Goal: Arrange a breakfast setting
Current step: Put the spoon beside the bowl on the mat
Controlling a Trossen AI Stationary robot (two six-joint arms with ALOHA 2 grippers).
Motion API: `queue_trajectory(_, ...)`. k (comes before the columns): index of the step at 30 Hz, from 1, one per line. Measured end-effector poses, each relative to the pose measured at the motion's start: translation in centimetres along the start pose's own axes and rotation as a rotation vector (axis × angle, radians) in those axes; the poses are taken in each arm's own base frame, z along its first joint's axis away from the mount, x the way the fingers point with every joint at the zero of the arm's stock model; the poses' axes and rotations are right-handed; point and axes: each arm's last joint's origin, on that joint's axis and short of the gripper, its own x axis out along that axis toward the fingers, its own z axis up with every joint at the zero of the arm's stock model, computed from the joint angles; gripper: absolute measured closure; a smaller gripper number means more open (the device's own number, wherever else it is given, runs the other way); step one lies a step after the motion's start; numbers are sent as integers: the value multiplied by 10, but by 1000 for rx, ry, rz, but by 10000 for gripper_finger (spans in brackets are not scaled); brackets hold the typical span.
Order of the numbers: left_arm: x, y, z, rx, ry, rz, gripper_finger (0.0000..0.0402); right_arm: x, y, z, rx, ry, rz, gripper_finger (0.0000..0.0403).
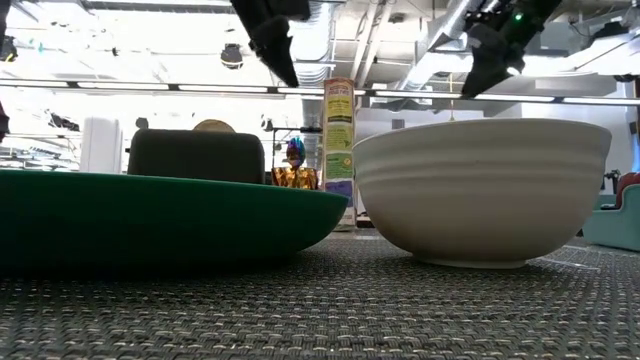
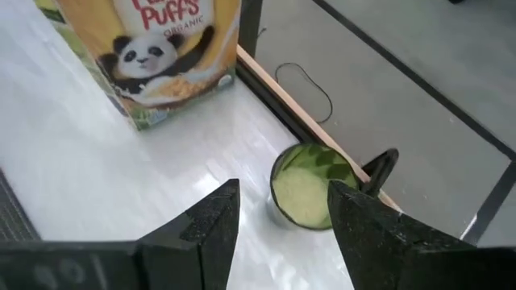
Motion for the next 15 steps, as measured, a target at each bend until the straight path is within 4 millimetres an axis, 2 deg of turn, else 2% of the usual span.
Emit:
queue_trajectory(3,5,24,-2,-67,-61,-7,72,-5,-1,-1,2,-13,0,188)
queue_trajectory(6,15,33,-5,-81,-69,-51,72,-8,-1,-2,3,-21,0,191)
queue_trajectory(9,28,29,-5,-55,-69,-127,72,-8,-1,-2,12,-20,0,192)
queue_trajectory(15,54,17,-4,10,-9,-145,72,-8,1,-3,7,-6,6,192)
